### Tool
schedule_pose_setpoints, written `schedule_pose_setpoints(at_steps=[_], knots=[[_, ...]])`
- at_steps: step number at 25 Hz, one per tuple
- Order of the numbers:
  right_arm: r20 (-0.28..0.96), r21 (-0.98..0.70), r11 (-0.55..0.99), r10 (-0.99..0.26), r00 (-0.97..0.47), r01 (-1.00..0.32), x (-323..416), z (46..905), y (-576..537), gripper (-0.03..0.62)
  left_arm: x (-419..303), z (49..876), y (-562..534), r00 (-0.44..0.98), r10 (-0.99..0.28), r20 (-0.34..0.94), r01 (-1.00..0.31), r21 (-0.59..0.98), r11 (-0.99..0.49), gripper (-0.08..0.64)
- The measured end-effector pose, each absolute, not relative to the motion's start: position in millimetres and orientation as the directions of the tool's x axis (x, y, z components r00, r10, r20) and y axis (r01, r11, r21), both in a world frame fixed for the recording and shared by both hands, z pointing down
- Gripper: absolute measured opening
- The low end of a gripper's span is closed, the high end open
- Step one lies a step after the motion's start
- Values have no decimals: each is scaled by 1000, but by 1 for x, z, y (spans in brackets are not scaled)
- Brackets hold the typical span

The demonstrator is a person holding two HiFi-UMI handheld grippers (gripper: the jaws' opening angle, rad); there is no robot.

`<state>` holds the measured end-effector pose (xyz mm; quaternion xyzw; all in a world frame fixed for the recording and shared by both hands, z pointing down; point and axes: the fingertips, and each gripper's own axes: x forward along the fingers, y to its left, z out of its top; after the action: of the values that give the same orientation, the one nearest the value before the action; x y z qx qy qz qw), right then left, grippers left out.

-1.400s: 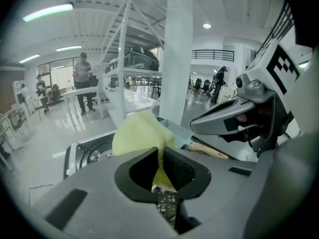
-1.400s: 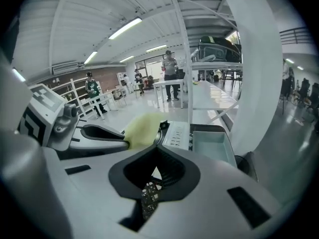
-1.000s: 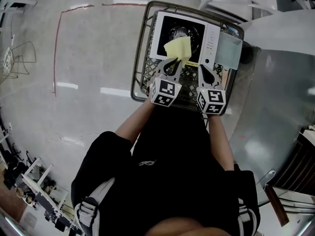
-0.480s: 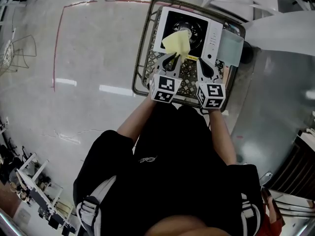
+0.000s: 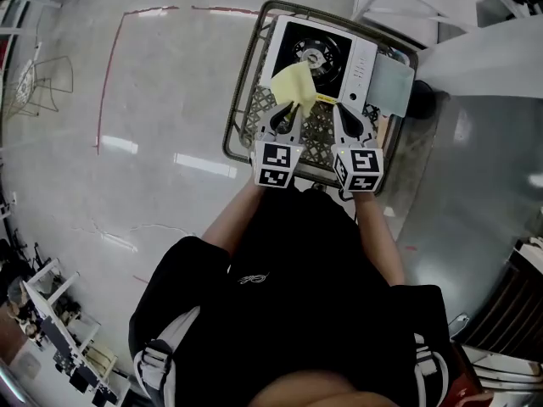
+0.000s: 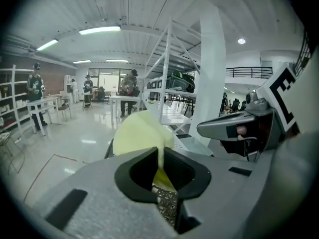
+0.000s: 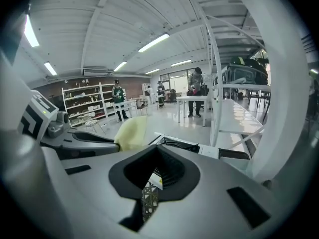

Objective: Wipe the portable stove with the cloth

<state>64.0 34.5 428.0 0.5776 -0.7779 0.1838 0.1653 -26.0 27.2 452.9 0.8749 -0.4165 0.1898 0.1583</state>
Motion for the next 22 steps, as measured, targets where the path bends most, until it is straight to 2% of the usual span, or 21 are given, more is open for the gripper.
schedule_pose_setpoints(at_steps=[22], knots=[[238, -92, 292, -922, -306, -952, 124, 340, 184, 5, 11, 377, 185, 480, -812, 331, -869, 51, -493, 49]])
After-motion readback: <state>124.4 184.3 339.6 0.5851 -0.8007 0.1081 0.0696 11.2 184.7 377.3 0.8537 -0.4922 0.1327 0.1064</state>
